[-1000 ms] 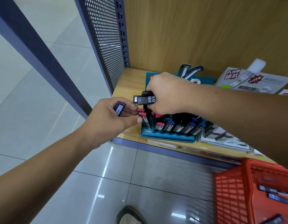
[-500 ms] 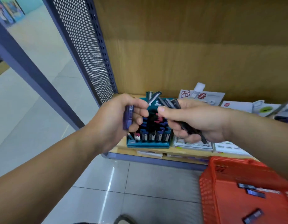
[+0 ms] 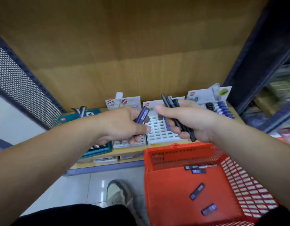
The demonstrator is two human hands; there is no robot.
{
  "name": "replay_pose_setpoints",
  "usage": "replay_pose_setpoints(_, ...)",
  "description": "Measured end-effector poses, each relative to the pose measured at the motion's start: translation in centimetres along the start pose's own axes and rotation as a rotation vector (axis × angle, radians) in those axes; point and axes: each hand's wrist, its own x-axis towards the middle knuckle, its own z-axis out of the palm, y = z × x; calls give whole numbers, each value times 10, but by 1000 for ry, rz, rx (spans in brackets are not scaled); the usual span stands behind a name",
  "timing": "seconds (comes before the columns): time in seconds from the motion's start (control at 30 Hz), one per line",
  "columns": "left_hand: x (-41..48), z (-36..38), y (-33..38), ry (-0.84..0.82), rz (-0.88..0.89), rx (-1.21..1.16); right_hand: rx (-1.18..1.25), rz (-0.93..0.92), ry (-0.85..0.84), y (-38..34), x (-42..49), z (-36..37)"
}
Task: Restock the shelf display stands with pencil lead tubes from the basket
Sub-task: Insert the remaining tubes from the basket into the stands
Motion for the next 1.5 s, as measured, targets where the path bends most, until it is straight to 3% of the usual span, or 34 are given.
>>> replay_pose_setpoints(0.07,18,15,14,3,84,133,-36,-48,-8,7,3,-15)
replay_pose_setpoints(0.27,77,44,43,-69,144,139,123,-159,166,33,25,-60)
replay_pose_setpoints(0.4,104,55,43,38,160,64,117,-21,227,61,36,-77)
replay_pose_setpoints(0.5,123,55,24,96,159,268,146,141,154,79,41,-81)
replay_pose_setpoints(0.63,135,71,-1,105,83,533,236,215,74,97,48,-82)
replay_pose_setpoints(0.77,135,90,-4,-43,-132,428,276,256,55,110,54,-88)
replay_pose_setpoints(0.83,140,90,-10,-46,-186,267,321,260,50,113,56,-89)
replay_pose_setpoints(0.97,143,92,-13,-71,-64,-9,343,191,80,114,54,-90)
replay_pose_setpoints(1.1,133,102,-2,-213,90,105,389,97,115,113,50,-91)
replay_pose_setpoints(1.3,129,103,-5,25,245,-30,275,116,245,117,49,-90)
replay_pose_setpoints(1.4,123,95,-3,81,376,56,313,166,239,114,49,-95)
replay_pose_setpoints(1.5,122,83,-9,118,397,166,307,191,228,112,51,-93)
